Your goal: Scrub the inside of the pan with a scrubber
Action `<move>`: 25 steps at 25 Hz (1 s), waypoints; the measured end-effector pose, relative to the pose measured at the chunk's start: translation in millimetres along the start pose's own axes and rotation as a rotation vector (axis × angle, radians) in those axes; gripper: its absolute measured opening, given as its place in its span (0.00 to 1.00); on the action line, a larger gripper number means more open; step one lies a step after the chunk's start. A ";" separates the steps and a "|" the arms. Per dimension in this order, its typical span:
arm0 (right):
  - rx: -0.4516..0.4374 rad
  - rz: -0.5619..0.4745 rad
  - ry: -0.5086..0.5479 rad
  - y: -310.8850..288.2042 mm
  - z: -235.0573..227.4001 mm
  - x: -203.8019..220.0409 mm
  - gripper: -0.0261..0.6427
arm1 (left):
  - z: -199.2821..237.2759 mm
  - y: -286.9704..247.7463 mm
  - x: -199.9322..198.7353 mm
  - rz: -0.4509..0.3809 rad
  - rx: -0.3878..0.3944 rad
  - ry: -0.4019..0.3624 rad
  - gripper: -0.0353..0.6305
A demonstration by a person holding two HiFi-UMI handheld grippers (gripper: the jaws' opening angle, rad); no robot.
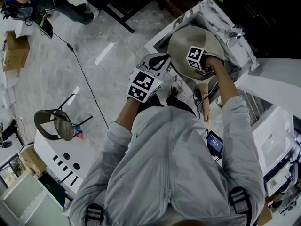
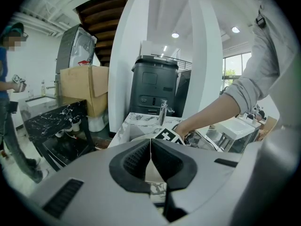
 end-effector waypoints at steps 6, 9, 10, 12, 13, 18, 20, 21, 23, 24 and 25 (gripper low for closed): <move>0.083 -0.020 -0.055 2.8 -22.2 3.3 0.16 | 2.9 -0.9 1.4 0.003 0.003 0.003 0.09; 0.126 -0.041 -0.078 5.6 -32.4 3.5 0.16 | 3.1 -3.1 1.7 0.008 0.007 0.004 0.09; 0.142 -0.044 -0.080 6.3 -35.2 3.6 0.16 | 3.0 -3.6 1.6 0.010 0.010 0.004 0.09; 0.165 -0.052 -0.087 7.3 -40.6 3.2 0.16 | 3.5 -4.0 1.6 0.012 0.013 0.005 0.09; 0.176 -0.060 -0.094 8.0 -43.6 2.4 0.16 | 4.5 -4.1 2.1 0.009 0.013 0.005 0.09; 0.228 -0.113 -0.144 12.9 -61.1 -4.4 0.16 | 10.2 -5.6 7.6 0.023 0.011 0.015 0.09; 0.235 -0.138 -0.160 14.6 -68.1 -7.4 0.16 | 11.8 -7.5 6.7 0.024 0.009 0.018 0.09; 0.240 -0.152 -0.169 16.0 -71.8 -9.3 0.16 | 12.7 -8.5 7.0 0.024 0.008 0.019 0.09; 0.249 -0.177 -0.183 18.9 -78.0 -13.3 0.16 | 14.0 -10.2 10.8 0.032 0.009 0.024 0.09; 0.251 -0.188 -0.188 20.0 -80.2 -15.2 0.16 | 14.8 -10.6 12.5 0.037 0.008 0.027 0.09; 0.251 -0.197 -0.193 20.8 -81.9 -16.8 0.16 | 15.6 -10.7 13.4 0.039 0.006 0.029 0.09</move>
Point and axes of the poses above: the fingertips, and each gripper's own axes: y backward along the fingers, z to its left, x out of its underside, the point moved 5 cm from there along y, backward along the fingers, and after that the axes turned 9 degrees about -y, right-handed, at the moved point
